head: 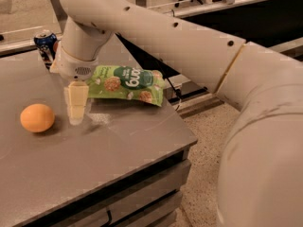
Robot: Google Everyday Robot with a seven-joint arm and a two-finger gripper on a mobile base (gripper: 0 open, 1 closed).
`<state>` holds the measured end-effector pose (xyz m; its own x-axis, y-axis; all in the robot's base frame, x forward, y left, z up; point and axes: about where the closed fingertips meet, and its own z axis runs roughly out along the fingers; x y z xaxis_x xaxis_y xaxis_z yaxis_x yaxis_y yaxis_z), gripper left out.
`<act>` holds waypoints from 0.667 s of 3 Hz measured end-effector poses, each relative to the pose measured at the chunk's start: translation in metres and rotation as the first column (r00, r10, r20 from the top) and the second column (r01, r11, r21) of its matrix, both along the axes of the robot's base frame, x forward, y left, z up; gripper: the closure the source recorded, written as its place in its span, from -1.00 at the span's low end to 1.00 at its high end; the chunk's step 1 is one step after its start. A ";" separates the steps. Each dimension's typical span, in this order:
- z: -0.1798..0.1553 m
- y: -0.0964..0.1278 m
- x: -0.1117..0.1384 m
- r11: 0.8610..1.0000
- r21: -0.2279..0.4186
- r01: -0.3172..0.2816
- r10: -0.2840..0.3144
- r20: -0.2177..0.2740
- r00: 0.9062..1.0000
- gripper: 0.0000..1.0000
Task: Pick orange
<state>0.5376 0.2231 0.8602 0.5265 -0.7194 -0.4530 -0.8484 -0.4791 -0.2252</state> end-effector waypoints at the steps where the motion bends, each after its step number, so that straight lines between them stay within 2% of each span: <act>1: -0.005 0.022 -0.004 0.999 0.031 -0.025 0.026 -0.027 0.999 -1.00; 2: -0.005 0.036 -0.011 0.998 0.044 -0.039 0.041 -0.053 0.998 -1.00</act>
Offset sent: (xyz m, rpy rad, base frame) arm -0.0167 0.0510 -0.0029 0.0601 0.0830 0.0492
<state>0.5268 0.2592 0.8549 0.5283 -0.6778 -0.5114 -0.8403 -0.5034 -0.2009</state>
